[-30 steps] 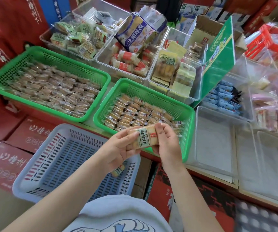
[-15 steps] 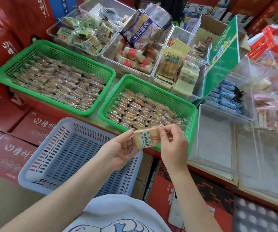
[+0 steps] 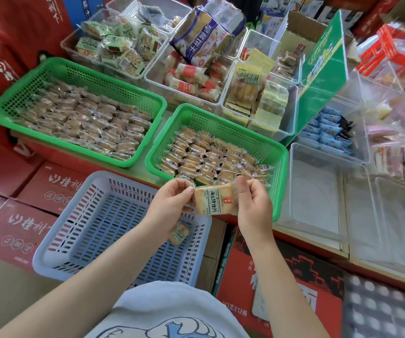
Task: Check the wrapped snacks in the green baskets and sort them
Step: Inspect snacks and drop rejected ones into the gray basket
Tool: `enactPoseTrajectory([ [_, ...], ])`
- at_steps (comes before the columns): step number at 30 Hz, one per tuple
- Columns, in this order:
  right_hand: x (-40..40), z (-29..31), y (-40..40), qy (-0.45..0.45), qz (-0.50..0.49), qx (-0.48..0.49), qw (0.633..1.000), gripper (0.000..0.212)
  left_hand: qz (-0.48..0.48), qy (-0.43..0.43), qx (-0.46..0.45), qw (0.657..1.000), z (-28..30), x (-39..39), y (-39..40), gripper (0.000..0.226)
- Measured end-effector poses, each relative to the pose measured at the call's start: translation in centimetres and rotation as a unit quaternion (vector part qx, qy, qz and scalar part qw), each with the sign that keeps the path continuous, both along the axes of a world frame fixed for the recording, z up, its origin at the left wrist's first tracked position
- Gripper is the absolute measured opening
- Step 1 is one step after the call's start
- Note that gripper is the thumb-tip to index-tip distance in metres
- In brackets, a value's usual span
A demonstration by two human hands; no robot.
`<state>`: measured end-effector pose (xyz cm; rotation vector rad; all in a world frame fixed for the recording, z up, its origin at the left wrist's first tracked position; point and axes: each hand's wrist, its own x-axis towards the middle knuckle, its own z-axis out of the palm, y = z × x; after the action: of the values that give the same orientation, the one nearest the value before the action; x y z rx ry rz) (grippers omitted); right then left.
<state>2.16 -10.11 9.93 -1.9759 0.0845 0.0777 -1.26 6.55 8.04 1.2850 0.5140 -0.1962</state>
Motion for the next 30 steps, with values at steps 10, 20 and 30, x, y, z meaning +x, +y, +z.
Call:
enactPoseTrajectory([
  [10,0.3,0.1,-0.3,0.175,-0.044,0.227,0.957,0.031,-0.05,-0.005,-0.068,0.996,-0.3,0.1,-0.1,0.009],
  [20,2.1,-2.5,-1.4,0.023,-0.038,0.016,0.999,0.03,-0.124,0.028,-0.111,0.986,-1.3,2.0,1.1,0.03],
  [30,4.5,-2.7,-1.7,0.162,0.097,0.064,0.98,0.031,-0.118,0.022,-0.087,0.989,-3.8,4.4,-0.2,0.041],
])
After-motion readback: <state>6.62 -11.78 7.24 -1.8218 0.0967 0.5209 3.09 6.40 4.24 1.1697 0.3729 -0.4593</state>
